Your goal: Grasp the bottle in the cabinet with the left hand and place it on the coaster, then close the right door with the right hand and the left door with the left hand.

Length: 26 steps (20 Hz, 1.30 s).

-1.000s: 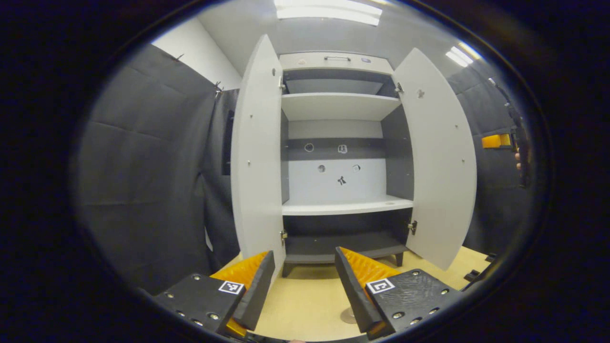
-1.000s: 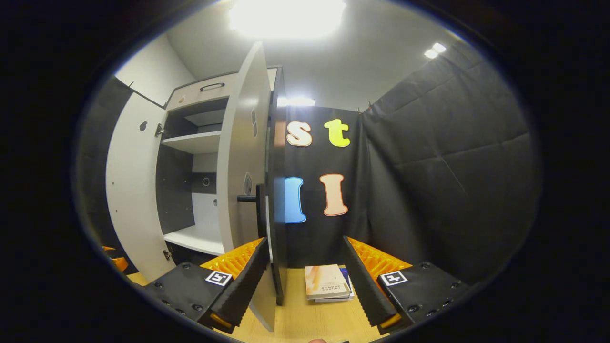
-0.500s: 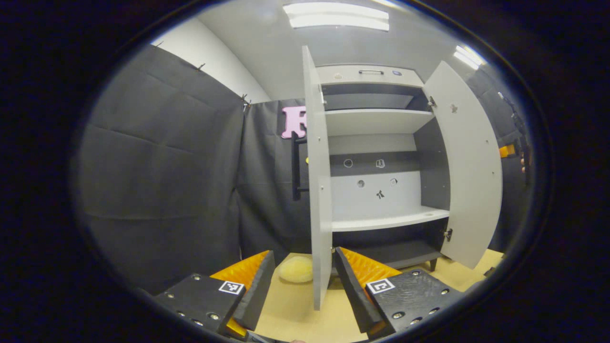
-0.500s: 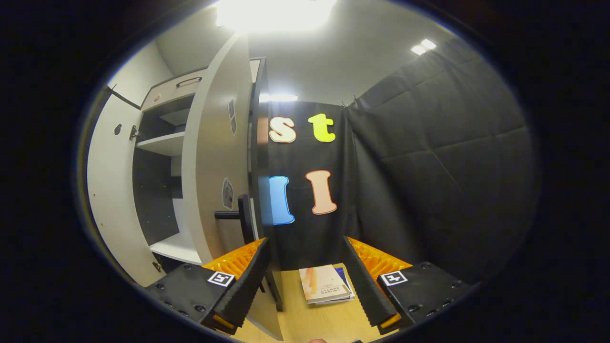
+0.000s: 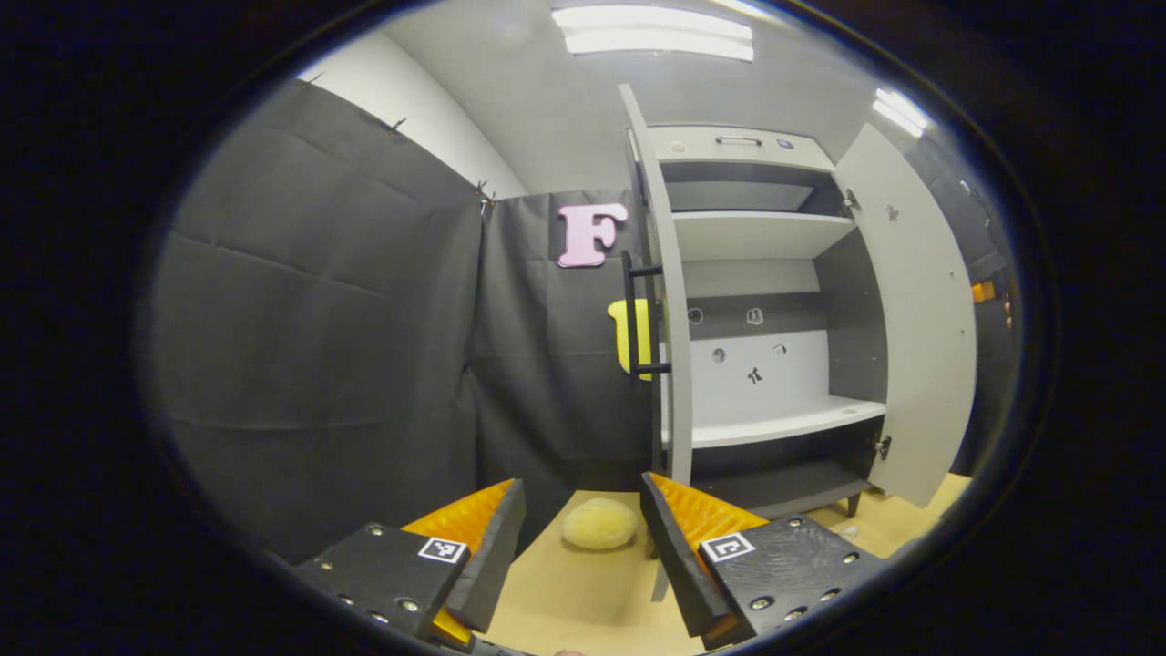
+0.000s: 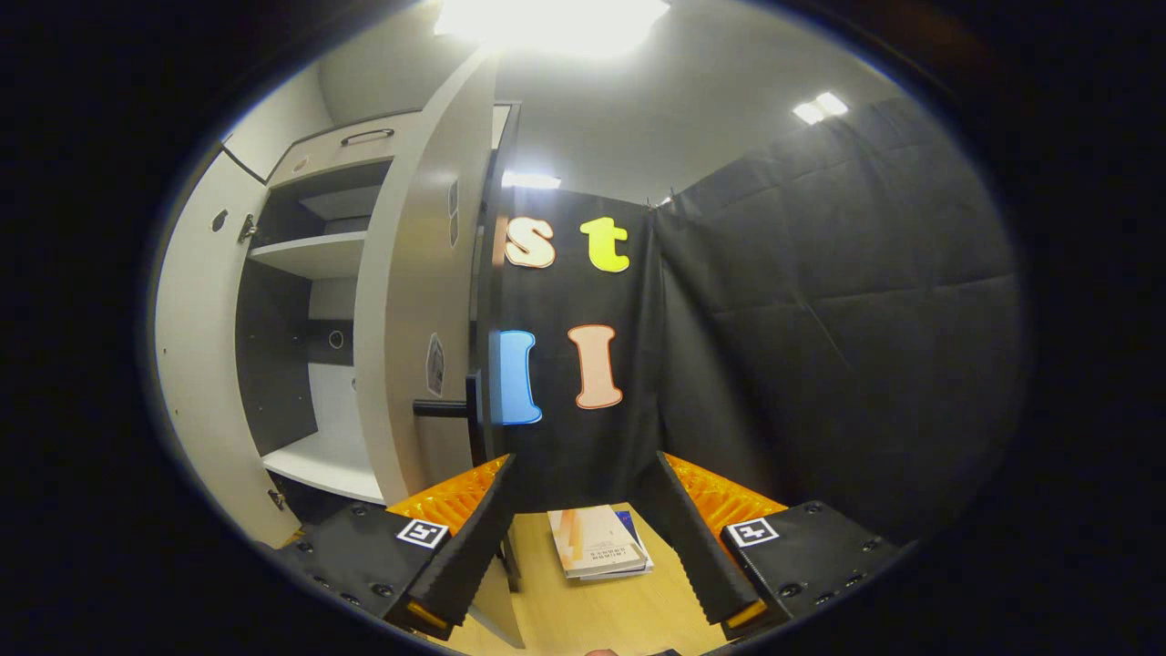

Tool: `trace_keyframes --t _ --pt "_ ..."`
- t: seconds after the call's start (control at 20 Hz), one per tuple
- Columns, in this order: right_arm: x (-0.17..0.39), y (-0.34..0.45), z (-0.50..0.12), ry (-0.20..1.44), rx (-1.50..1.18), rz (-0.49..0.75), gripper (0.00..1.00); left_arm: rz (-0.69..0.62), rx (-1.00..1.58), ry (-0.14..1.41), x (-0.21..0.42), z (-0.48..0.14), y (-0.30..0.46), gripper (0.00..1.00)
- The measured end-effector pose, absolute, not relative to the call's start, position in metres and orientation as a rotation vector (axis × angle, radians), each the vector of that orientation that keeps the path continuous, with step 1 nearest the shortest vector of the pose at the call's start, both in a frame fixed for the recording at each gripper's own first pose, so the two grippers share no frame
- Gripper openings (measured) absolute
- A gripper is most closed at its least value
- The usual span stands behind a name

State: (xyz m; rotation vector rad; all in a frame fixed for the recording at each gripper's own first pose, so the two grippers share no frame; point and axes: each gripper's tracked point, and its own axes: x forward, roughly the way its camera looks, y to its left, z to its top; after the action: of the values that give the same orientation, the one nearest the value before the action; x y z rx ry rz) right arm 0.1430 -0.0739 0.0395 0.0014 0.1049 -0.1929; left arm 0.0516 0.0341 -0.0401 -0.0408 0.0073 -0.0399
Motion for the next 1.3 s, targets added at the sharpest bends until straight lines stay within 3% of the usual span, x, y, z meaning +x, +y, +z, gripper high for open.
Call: trace_keyframes --t 0.2,0.25,0.75,0.8,0.85,1.25,1.3 --pt "0.141 -0.063 0.037 0.107 0.059 -0.180 0.92 -0.058 -0.043 0.021 0.061 -0.050 0.038 0.79" --pt "0.141 -0.059 0.037 0.105 0.066 -0.173 0.95 -0.059 -0.044 0.022 0.064 -0.052 0.040 0.78" --pt "0.136 -0.006 0.037 0.106 0.057 -0.116 0.95 -0.102 -0.064 0.026 0.079 -0.057 0.043 0.79" --pt "0.137 0.002 0.037 0.106 0.053 -0.107 0.92 -0.105 -0.067 0.027 0.079 -0.058 0.043 0.79" --pt "0.137 0.009 0.038 0.103 0.049 -0.098 0.95 -0.106 -0.070 0.028 0.079 -0.059 0.043 0.79" --pt "0.156 0.077 0.034 0.097 0.067 -0.015 0.95 -0.078 -0.078 0.048 0.078 -0.063 0.047 0.79" --pt "0.160 0.084 0.034 0.098 0.073 -0.006 0.92 -0.069 -0.080 0.053 0.078 -0.063 0.047 0.78"
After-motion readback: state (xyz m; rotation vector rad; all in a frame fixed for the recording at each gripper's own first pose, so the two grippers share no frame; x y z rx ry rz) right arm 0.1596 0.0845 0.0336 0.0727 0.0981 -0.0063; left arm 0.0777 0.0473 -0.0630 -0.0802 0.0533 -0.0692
